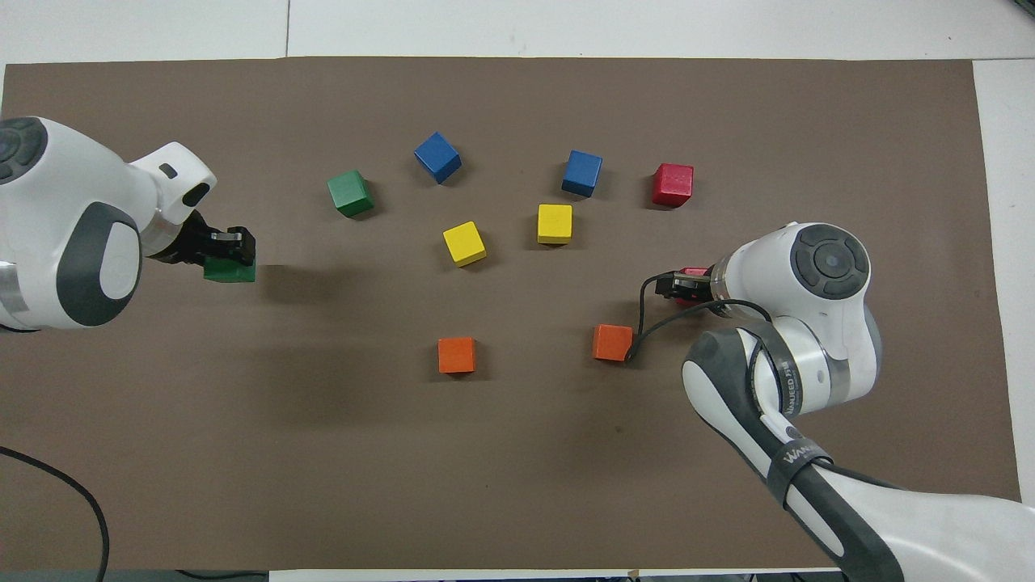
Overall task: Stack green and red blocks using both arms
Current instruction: 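Set green near the table edge while the right gripper carries red outward, then reach the left gripper to the other green while the right gripper places red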
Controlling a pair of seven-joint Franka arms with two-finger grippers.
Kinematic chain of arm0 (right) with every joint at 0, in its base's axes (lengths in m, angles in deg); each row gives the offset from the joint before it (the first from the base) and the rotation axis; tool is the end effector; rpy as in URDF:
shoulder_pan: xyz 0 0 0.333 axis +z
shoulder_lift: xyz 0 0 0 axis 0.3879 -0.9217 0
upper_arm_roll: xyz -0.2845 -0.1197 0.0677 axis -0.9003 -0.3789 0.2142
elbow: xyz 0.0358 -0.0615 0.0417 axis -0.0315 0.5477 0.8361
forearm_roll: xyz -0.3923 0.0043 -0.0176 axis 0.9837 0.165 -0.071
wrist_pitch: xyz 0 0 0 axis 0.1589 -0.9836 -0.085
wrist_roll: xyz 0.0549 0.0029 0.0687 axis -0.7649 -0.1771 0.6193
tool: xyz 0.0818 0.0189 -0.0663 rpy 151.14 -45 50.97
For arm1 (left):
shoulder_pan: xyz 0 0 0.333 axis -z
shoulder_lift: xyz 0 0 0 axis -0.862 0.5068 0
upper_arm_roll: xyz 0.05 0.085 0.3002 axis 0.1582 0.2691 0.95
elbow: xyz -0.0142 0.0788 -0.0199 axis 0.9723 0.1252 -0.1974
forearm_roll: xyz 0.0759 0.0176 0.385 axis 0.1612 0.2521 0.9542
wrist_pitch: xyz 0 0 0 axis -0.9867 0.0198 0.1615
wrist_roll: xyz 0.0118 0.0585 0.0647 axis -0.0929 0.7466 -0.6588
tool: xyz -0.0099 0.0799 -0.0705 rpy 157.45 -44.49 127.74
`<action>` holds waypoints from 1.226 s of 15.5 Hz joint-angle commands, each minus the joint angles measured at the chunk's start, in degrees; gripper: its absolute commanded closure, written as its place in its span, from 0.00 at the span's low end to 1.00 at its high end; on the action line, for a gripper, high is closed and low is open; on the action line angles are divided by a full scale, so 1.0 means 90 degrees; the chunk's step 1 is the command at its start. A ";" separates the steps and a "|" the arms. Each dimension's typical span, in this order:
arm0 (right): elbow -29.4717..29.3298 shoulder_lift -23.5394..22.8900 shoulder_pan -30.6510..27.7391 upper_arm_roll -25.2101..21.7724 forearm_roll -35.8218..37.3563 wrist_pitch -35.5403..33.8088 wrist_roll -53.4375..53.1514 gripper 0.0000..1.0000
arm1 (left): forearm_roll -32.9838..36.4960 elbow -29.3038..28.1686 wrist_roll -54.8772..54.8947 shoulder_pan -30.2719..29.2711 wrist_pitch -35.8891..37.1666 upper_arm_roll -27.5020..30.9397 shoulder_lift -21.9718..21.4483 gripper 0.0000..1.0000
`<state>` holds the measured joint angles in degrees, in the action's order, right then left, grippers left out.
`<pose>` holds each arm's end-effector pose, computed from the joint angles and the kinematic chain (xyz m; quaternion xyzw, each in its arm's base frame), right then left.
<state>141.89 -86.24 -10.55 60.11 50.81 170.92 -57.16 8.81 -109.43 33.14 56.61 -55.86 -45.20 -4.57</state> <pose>0.5345 0.1287 0.3158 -0.9938 0.1095 -0.0104 0.0134 0.6050 -0.0292 0.3760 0.9993 -0.0212 -0.0282 0.0098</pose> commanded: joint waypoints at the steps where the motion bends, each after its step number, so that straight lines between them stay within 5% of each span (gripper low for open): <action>1: 0.0162 0.0078 -0.0075 -0.0002 0.0061 0.0205 0.0229 0.00 | 0.0201 -0.0112 0.0298 -0.0308 -0.0348 -0.0068 0.0020 1.00; 12: 0.0132 -0.0235 -0.0095 -0.0021 0.0061 0.0635 0.0190 0.00 | 0.0592 -0.0658 0.0368 -0.0670 -0.1275 -0.0068 0.0264 1.00; 15: 0.0142 -0.0265 -0.0202 -0.0021 0.0071 0.0713 0.0200 0.15 | 0.0592 -0.0834 0.0164 -0.0670 -0.1520 -0.0068 0.0284 1.00; 16: 0.0142 -0.0265 -0.0202 -0.0021 0.0071 0.0723 0.0209 0.28 | 0.0592 -0.0835 0.0133 -0.0660 -0.1501 -0.0068 0.0284 0.94; 18: 0.0142 -0.0265 -0.0222 -0.0021 0.0071 0.0703 0.0200 0.45 | 0.0592 -0.0854 0.0172 -0.0670 -0.1510 -0.0068 0.0284 0.00; 19: 0.0152 -0.0265 -0.0222 -0.0021 0.0061 0.0703 0.0190 0.48 | 0.0592 -0.0825 0.0201 -0.0680 -0.1510 -0.0068 0.0284 0.00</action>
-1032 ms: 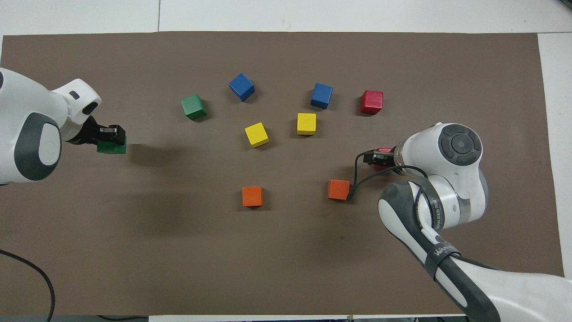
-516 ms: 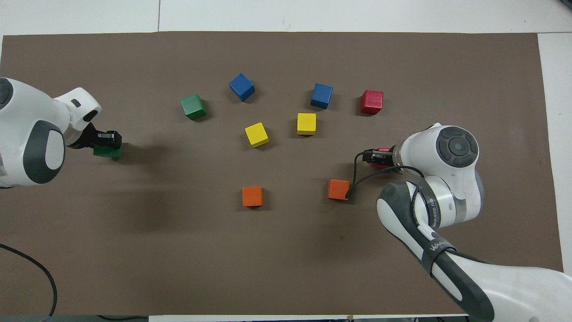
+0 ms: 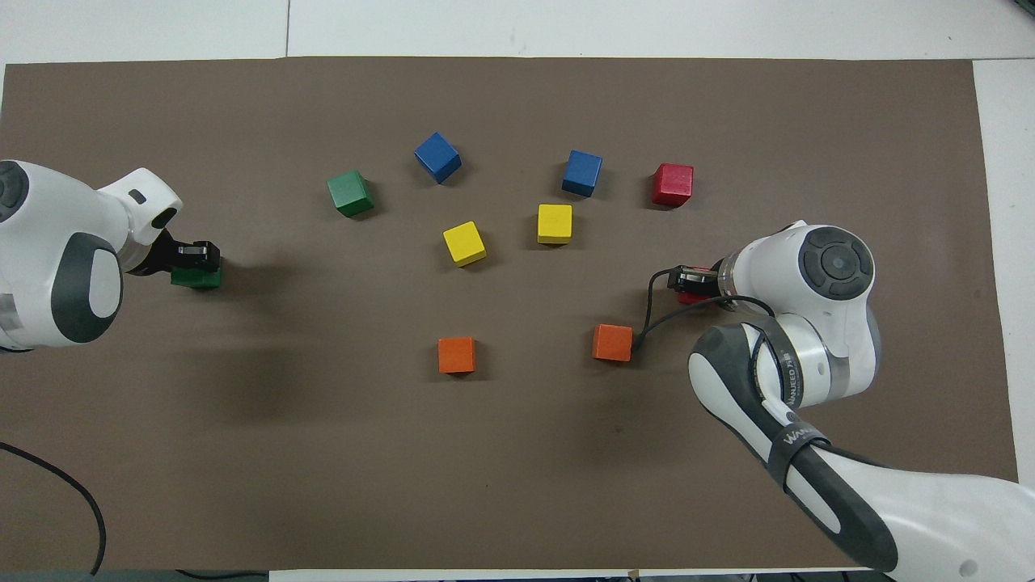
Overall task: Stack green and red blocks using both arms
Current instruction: 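Reach the left gripper to the other green while the right gripper places red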
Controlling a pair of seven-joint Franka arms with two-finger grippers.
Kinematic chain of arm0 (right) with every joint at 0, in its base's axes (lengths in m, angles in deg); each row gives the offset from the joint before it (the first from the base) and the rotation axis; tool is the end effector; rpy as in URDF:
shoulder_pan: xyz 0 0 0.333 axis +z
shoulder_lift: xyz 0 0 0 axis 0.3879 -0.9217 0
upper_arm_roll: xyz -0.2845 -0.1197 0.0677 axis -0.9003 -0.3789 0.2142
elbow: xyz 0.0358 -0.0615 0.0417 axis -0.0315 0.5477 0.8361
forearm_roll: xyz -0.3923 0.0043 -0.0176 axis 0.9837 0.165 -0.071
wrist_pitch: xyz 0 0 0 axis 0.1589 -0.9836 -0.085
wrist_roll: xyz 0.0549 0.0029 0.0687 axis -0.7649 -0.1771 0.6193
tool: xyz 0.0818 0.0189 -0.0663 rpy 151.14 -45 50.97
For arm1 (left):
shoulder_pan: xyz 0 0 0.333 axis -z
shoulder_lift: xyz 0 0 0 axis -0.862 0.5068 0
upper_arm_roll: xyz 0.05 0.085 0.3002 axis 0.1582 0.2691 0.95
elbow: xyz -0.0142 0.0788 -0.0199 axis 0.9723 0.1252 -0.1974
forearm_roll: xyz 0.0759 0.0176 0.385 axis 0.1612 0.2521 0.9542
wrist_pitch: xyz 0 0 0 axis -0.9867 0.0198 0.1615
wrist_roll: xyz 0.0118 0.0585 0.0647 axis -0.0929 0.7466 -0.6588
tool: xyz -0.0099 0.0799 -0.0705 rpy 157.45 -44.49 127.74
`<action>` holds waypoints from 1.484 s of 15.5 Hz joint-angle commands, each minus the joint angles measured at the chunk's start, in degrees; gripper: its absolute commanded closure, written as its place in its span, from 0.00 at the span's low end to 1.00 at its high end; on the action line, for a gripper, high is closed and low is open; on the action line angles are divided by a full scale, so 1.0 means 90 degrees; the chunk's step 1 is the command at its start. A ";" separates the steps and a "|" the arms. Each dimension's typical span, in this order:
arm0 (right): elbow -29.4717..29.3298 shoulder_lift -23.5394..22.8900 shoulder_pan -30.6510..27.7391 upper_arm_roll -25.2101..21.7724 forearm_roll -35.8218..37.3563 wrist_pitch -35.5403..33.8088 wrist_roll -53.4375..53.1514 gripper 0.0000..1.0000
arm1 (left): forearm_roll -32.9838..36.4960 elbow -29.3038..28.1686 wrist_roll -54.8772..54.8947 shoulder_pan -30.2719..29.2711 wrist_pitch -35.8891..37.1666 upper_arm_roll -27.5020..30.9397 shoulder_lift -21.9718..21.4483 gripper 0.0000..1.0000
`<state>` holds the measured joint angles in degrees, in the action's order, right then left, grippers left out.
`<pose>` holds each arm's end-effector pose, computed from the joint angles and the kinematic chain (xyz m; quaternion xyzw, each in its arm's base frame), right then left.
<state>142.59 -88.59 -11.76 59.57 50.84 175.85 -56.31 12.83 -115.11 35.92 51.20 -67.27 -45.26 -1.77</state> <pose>0.5420 0.1129 0.2961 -0.9926 0.1176 -0.0266 0.0171 0.6008 0.0282 0.3196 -0.9997 0.0208 0.0024 0.0132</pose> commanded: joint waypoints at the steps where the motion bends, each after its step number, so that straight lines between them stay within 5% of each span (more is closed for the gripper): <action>1: 0.0074 0.0007 -0.0086 0.0039 0.0068 0.0147 0.0095 0.56 | 0.0145 -0.0136 -0.0118 -0.0088 -0.0223 -0.0061 -0.0027 0.00; 2: 0.0074 0.0007 -0.0086 0.0039 0.0068 0.0146 0.0105 0.75 | 0.0145 -0.0019 -0.0118 -0.0088 -0.0165 -0.0052 -0.0037 0.00; 5: 0.0055 0.0007 -0.0086 0.0039 0.0068 0.0098 0.0124 1.00 | 0.0194 0.1012 -0.0273 0.0126 0.0788 -0.0071 0.0021 0.00; 7: -0.0042 0.0016 -0.0086 0.0030 0.0068 -0.0096 0.0163 1.00 | 0.0106 0.1882 -0.1216 0.0515 0.1376 -0.0071 0.0332 0.00; 13: -0.0404 0.0387 -0.0866 0.0020 0.0117 -0.1055 0.2191 1.00 | 0.0096 0.2939 -0.3493 0.1688 0.1427 -0.0061 0.1124 0.00; 17: -0.0395 0.0397 -0.1472 0.0020 0.0117 -0.0928 0.3238 1.00 | 0.0145 0.3019 -0.4354 0.1932 0.0960 -0.0061 0.1505 0.00; 23: -0.0482 -0.0119 -0.1697 0.0000 0.0175 -0.0362 0.2859 1.00 | 0.0116 0.2980 -0.4727 0.1982 0.0617 -0.0061 0.1632 0.00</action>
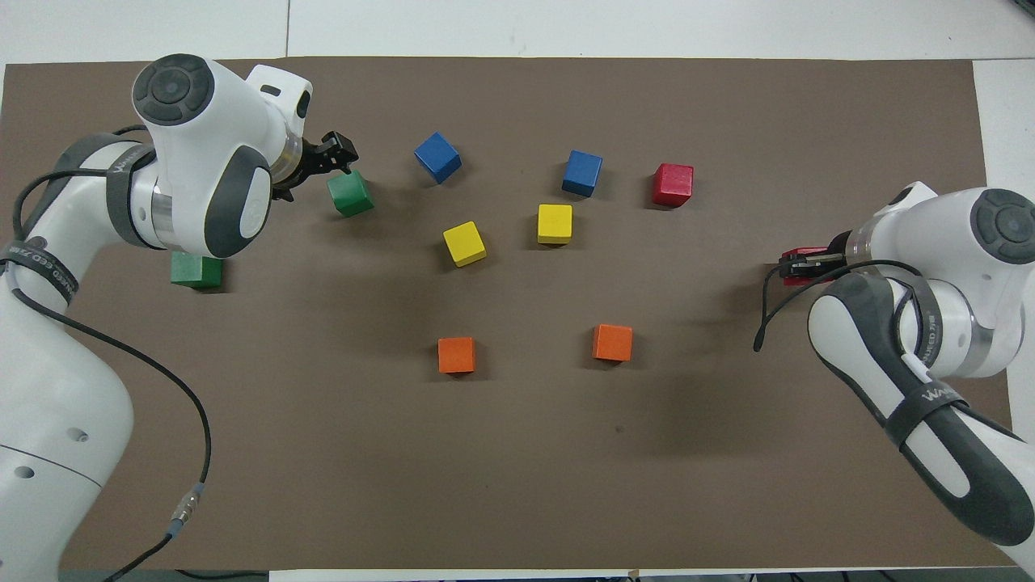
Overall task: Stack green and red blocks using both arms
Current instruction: 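Reach the left gripper to the other green while the right gripper places red, then grasp the second green with the left gripper while the right gripper reaches red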
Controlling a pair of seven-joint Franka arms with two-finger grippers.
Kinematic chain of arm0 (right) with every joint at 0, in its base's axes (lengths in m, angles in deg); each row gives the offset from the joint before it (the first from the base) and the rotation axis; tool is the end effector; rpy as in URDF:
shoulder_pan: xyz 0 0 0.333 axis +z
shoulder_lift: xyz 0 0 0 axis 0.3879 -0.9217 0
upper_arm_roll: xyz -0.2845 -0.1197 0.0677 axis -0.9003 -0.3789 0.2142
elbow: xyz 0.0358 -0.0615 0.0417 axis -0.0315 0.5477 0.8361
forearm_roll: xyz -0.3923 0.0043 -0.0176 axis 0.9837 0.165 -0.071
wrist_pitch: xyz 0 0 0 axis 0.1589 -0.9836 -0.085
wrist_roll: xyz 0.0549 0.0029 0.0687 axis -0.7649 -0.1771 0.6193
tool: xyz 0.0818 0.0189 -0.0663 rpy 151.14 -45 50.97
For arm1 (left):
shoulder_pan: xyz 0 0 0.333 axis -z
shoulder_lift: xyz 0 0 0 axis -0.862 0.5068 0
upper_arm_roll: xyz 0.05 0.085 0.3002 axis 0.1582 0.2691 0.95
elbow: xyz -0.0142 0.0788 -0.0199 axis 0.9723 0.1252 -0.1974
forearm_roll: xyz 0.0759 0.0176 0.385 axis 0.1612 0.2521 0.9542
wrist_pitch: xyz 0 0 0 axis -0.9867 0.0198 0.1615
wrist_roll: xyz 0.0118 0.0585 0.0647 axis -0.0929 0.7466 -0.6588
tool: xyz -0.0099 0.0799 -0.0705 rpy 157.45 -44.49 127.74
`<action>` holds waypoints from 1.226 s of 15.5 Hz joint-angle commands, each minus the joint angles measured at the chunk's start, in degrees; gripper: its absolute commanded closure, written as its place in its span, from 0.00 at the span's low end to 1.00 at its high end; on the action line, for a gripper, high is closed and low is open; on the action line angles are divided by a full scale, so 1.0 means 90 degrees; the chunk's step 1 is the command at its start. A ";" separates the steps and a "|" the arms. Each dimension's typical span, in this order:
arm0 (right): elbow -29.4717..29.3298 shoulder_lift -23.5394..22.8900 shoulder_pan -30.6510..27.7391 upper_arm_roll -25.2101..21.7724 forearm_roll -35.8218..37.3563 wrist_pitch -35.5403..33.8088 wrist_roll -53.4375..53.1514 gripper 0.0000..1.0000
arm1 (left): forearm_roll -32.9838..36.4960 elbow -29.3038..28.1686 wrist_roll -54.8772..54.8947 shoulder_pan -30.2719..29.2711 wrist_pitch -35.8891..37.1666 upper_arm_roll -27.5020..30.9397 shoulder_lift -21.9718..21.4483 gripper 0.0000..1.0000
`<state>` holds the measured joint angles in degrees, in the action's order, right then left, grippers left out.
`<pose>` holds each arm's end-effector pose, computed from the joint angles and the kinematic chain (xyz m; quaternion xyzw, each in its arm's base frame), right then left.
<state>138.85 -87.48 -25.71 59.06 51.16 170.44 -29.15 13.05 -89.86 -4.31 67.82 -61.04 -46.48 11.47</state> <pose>0.5646 -0.0264 0.3256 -0.9996 0.0044 -0.0260 0.0046 0.6812 -0.1725 0.3603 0.9815 0.1848 0.0455 0.0203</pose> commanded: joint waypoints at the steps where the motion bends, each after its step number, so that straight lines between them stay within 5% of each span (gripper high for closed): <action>1: -0.0067 -0.0282 -0.0157 0.0057 0.0237 0.0326 -0.0168 1.00 | 0.0120 0.0184 -0.0383 0.0193 -0.0220 0.0074 0.0210 0.00; 9: -0.0038 -0.0604 -0.0177 0.0076 0.0247 0.0932 -0.0188 1.00 | 0.0501 0.0009 -0.0462 0.0310 -0.0543 0.0093 0.0318 0.00; 10: -0.0038 -0.0604 -0.0177 0.0076 0.0228 0.0933 -0.0265 0.78 | 0.0501 -0.0060 -0.0501 0.0311 -0.0592 0.0093 0.0318 0.00; 11: -0.0038 -0.0604 -0.0177 0.0076 0.0238 0.0904 -0.0392 0.18 | 0.0501 -0.0138 -0.0520 0.0311 -0.0718 0.0093 0.0308 0.00; 12: -0.0047 -0.0575 -0.0138 0.0066 0.0238 0.0855 -0.0422 0.00 | 0.0501 -0.0206 -0.0521 0.0301 -0.0806 0.0093 0.0308 0.00; 17: -0.1285 -0.0458 0.0018 0.0076 0.0257 -0.1114 -0.0744 0.00 | 0.0501 -0.0304 -0.0599 0.0301 -0.0934 0.0103 0.0328 0.00; 19: -0.1793 -0.0467 0.0222 0.0076 0.0267 -0.1692 -0.0997 0.00 | 0.0511 -0.0324 -0.0599 0.0291 -0.0934 0.0093 0.0318 0.26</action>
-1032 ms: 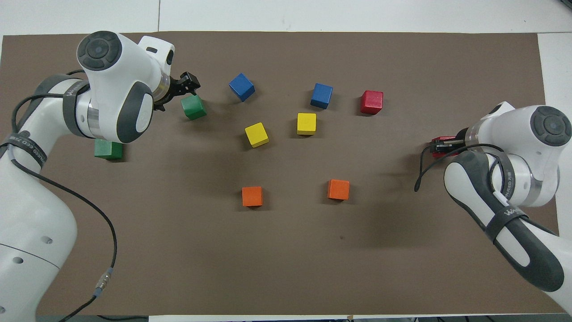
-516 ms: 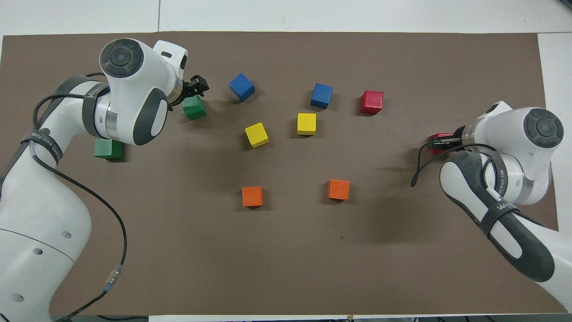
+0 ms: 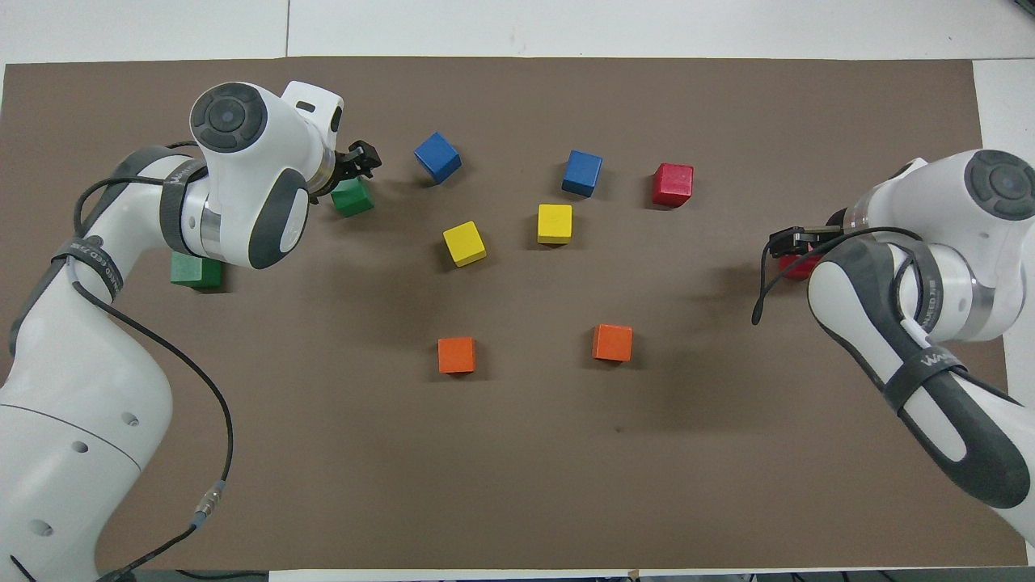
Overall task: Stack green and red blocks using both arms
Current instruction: 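Grasp the second green with the left gripper while the right gripper reaches red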
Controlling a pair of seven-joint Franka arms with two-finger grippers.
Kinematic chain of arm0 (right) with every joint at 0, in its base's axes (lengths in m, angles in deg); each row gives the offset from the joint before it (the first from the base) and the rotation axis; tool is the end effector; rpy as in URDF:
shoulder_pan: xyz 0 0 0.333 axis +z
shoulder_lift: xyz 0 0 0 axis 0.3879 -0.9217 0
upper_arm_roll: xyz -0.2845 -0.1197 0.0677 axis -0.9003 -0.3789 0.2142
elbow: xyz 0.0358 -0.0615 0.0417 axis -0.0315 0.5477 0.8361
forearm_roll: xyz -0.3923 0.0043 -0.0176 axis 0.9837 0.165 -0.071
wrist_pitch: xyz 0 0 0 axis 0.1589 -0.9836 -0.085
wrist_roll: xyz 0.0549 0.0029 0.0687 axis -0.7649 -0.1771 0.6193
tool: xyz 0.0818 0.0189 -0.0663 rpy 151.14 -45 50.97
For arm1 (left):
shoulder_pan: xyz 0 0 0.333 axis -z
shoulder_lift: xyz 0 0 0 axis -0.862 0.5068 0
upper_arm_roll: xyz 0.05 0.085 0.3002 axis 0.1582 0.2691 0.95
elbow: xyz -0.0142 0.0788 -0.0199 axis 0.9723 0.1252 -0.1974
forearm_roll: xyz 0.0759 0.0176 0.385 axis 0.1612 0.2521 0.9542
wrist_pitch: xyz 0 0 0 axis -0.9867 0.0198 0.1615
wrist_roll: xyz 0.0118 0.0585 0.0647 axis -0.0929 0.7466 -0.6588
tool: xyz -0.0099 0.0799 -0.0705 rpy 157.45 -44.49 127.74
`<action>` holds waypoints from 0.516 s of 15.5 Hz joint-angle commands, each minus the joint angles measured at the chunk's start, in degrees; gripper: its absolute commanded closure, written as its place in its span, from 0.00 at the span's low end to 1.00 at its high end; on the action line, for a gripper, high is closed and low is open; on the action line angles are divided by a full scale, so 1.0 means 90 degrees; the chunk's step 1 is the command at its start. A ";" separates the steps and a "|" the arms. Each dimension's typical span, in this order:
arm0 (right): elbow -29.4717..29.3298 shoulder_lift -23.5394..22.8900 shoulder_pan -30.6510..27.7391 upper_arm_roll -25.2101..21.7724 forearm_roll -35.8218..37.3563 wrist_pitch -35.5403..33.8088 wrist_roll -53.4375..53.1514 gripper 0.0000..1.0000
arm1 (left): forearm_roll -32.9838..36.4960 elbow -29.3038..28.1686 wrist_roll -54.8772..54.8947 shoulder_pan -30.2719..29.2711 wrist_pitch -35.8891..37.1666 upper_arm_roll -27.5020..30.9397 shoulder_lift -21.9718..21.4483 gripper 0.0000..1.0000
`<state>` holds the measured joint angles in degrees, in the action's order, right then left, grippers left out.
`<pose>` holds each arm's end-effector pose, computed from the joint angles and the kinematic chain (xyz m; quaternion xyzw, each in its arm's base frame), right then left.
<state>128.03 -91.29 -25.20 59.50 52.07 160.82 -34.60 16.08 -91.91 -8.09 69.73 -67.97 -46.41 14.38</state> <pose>0.6018 -0.0185 0.3544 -0.9993 0.0382 -0.0030 0.0012 0.6791 -0.1958 0.3199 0.9803 0.1844 0.0681 0.0167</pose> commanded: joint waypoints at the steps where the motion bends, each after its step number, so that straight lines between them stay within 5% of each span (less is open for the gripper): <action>1: -0.0845 -0.0074 0.0301 0.0027 0.0165 -0.0848 -0.0634 0.00 | 0.0175 -0.0115 -0.0179 0.0079 -0.0155 0.0086 -0.0005 0.46; 3: -0.1275 -0.0200 0.0730 0.0027 0.0340 -0.1035 -0.1181 0.00 | 0.0175 -0.0115 -0.0189 0.0089 -0.0038 0.0086 -0.0015 1.00; 8: -0.2943 -0.1204 0.1259 0.0037 0.0390 -0.1707 -0.1856 0.00 | 0.0175 0.0110 0.0093 -0.0105 0.0996 0.0086 -0.0413 1.00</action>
<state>112.19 -94.79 -14.47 59.82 54.80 150.05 -49.28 16.21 -90.83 -8.28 69.65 -63.21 -46.13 14.03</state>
